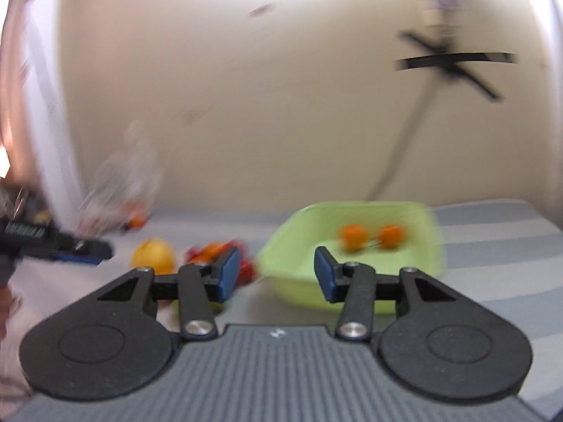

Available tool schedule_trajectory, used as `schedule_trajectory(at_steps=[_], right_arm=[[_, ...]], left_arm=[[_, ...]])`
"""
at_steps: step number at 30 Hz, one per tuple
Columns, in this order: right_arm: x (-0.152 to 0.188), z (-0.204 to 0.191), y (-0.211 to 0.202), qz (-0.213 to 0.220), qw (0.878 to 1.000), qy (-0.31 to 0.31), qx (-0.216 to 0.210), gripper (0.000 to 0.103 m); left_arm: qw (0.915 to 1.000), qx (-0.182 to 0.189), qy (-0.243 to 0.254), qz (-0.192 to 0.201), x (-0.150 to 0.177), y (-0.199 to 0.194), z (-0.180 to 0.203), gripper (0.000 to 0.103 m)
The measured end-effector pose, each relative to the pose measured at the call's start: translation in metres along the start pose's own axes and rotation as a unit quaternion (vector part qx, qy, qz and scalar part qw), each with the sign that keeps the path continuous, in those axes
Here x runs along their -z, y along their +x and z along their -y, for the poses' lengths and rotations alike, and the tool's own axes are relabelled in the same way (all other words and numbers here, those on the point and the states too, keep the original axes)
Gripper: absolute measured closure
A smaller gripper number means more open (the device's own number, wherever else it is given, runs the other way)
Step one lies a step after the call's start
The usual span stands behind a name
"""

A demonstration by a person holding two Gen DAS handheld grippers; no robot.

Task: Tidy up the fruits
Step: 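Grasp another tangerine with the left tool while the right tool grasps a green tomato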

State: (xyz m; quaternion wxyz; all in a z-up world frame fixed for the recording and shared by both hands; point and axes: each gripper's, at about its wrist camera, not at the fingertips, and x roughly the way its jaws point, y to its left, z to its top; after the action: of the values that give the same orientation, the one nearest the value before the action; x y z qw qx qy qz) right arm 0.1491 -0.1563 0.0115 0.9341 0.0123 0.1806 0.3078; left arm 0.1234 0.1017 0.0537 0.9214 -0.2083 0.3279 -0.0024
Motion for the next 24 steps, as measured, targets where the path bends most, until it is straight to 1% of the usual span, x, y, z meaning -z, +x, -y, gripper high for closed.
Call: schedule_trajectory(at_steps=[2, 4, 6, 7, 9, 10, 11, 12, 13, 14, 17, 18, 19, 20, 21, 24], right_arm=[[0.007, -0.025, 0.015, -0.024, 0.999, -0.034, -0.018, 0.055], [0.013, -0.045, 0.035, -0.042, 0.997, -0.064, -0.032, 0.055], [0.018, -0.061, 0.045, -0.049, 0.993, -0.106, -0.029, 0.055], [0.019, -0.07, 0.045, -0.054, 0.99, -0.129, -0.028, 0.055], [0.023, -0.075, 0.049, -0.064, 0.984, -0.166, -0.022, 0.055], [0.026, -0.077, 0.055, -0.068, 0.981, -0.18, -0.019, 0.055], [0.028, -0.08, 0.058, -0.072, 0.979, -0.191, -0.017, 0.055], [0.029, -0.081, 0.061, -0.075, 0.977, -0.2, -0.012, 0.055], [0.031, -0.081, 0.065, -0.08, 0.975, -0.208, -0.007, 0.056], [0.032, -0.081, 0.068, -0.084, 0.973, -0.213, -0.003, 0.062], [0.035, -0.08, 0.069, -0.08, 0.974, -0.213, -0.002, 0.072], [0.037, -0.081, 0.07, -0.079, 0.974, -0.212, -0.004, 0.072], [0.037, -0.081, 0.069, -0.078, 0.975, -0.209, -0.005, 0.072], [0.038, -0.08, 0.068, -0.078, 0.976, -0.204, -0.007, 0.072], [0.038, -0.079, 0.064, -0.075, 0.977, -0.199, -0.009, 0.072], [0.038, -0.076, 0.048, -0.062, 0.981, -0.183, -0.011, 0.072]], left_arm=[[0.9996, 0.011, -0.021, -0.015, 0.003, 0.01, -0.01, 0.046], [0.9984, 0.031, -0.038, -0.029, 0.001, 0.023, -0.012, 0.046], [0.9969, 0.044, -0.049, -0.042, 0.002, 0.036, -0.015, 0.046], [0.9965, 0.043, -0.055, -0.047, 0.003, 0.043, -0.016, 0.046], [0.9952, 0.043, -0.067, -0.057, 0.004, 0.056, -0.019, 0.046], [0.9944, 0.045, -0.073, -0.06, 0.003, 0.06, -0.021, 0.045], [0.9938, 0.046, -0.079, -0.062, 0.003, 0.065, -0.021, 0.041], [0.9935, 0.045, -0.083, -0.062, 0.004, 0.065, -0.025, 0.04], [0.9934, 0.042, -0.086, -0.062, 0.004, 0.068, -0.026, 0.038], [0.9932, 0.041, -0.089, -0.063, 0.003, 0.071, -0.026, 0.037], [0.9925, 0.041, -0.099, -0.058, 0.001, 0.077, -0.026, 0.037], [0.9922, 0.04, -0.104, -0.056, 0.001, 0.079, -0.026, 0.038], [0.992, 0.038, -0.107, -0.055, 0.001, 0.08, -0.026, 0.045], [0.9918, 0.036, -0.108, -0.056, 0.001, 0.082, -0.024, 0.059], [0.9917, 0.032, -0.108, -0.061, 0.002, 0.083, -0.022, 0.061], [0.9937, 0.024, -0.097, -0.05, 0.009, 0.079, -0.017, 0.061]])
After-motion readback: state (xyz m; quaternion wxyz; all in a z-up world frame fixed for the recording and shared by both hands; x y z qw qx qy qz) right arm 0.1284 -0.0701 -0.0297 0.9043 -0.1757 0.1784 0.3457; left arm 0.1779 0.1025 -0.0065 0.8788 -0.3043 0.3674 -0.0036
